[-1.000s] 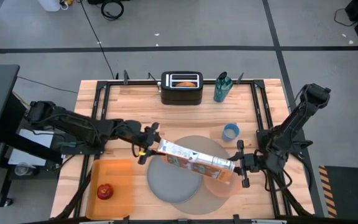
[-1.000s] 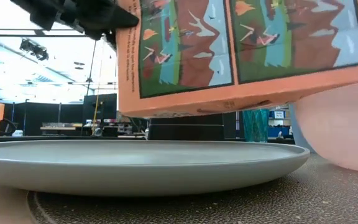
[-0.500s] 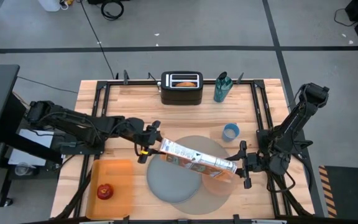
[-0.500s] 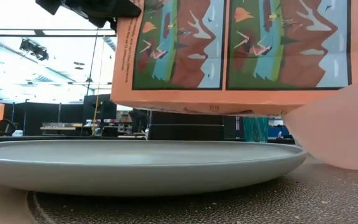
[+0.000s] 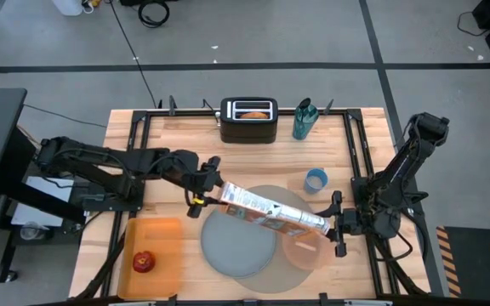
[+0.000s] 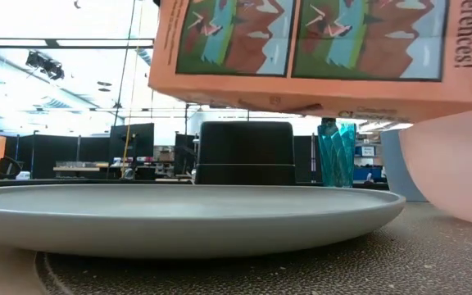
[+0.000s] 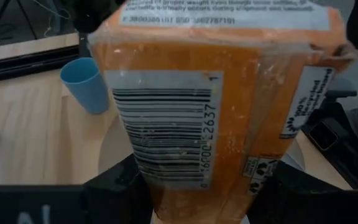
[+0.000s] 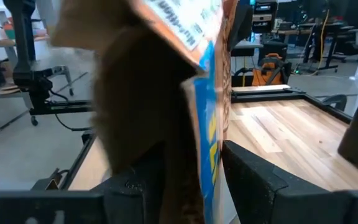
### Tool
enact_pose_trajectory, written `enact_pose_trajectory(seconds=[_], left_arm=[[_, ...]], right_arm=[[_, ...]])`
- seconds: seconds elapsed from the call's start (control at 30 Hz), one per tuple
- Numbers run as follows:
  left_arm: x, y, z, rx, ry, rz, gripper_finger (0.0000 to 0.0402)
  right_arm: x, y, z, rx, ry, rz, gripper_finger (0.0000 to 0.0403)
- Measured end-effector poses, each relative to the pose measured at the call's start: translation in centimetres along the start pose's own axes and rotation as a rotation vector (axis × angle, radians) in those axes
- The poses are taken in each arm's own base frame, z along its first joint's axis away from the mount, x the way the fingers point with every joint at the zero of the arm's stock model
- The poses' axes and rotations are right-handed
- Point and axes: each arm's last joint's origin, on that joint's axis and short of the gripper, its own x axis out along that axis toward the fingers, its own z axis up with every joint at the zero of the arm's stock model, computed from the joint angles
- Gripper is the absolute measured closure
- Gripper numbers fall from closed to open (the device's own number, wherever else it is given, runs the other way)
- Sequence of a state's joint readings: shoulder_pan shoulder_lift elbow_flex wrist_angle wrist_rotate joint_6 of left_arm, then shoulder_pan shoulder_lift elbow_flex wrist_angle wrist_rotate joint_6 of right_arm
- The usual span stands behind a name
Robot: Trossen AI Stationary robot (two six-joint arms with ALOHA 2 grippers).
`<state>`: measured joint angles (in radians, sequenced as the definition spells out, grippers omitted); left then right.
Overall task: Arrange a breakfast setting
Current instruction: Pour the cereal from the yellow cereal box into the orange bowl on the brown placemat
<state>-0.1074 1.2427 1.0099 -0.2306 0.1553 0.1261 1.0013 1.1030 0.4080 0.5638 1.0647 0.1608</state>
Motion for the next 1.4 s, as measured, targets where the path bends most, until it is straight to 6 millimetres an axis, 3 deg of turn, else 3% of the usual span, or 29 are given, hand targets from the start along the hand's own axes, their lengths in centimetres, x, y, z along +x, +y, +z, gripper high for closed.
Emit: enact_pose_trajectory(seconds=[0.37, 0.83, 1.07, 1.3, 1.4], left_arm=[[-0.7, 0.0, 2.0, -0.056, -0.034, -0.035, 0.0208], [2.4, 0.3, 5.7, -0.039, 0.101, -0.096, 0.0209], [1.3, 0.8, 7.4, -0.030, 0.123, -0.090, 0.0209], [2.1, 0.9, 7.1, -0.028, 0.140, -0.093, 0.0209], [2.6, 0.9, 6.9, -0.013, 0.145, -0.100, 0.0209]], right_arm=[[-0.7, 0.4, 0.2, 0.015, -0.015, 0.016, 0.0240], [-0.8, 0.5, 0.0, 0.032, -0.010, 0.020, 0.0240], [-1.0, 0.6, 0.0, 0.019, -0.010, 0.019, 0.0240], [-1.0, 0.5, -0.1, 0.006, -0.011, -0.025, 0.0240], [-1.1, 0.8, -0.1, 0.006, -0.006, 0.034, 0.0240]])
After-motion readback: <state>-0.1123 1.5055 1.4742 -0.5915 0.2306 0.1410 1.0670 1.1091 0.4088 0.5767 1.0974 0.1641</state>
